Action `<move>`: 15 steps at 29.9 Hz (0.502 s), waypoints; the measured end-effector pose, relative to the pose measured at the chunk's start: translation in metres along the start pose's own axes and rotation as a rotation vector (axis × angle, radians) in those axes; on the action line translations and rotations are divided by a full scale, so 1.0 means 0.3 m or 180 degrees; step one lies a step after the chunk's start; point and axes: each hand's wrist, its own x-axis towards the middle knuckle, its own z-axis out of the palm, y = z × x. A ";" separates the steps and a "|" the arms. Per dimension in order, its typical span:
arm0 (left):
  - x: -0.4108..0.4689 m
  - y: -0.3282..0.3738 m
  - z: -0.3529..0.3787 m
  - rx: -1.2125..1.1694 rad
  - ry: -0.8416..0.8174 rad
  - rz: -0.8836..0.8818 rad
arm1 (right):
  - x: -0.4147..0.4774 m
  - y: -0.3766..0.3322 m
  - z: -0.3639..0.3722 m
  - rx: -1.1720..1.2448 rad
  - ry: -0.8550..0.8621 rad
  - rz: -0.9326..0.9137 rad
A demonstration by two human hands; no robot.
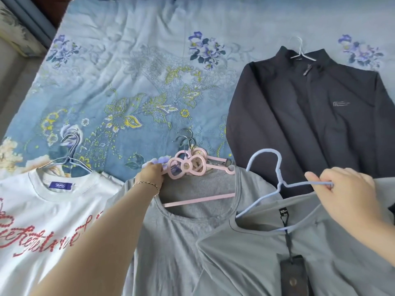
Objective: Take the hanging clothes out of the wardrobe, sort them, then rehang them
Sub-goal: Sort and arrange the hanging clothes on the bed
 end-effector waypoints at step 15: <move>-0.019 0.154 -0.073 -0.0544 -0.0216 -0.0382 | -0.029 0.026 -0.080 0.0135 0.0055 -0.0166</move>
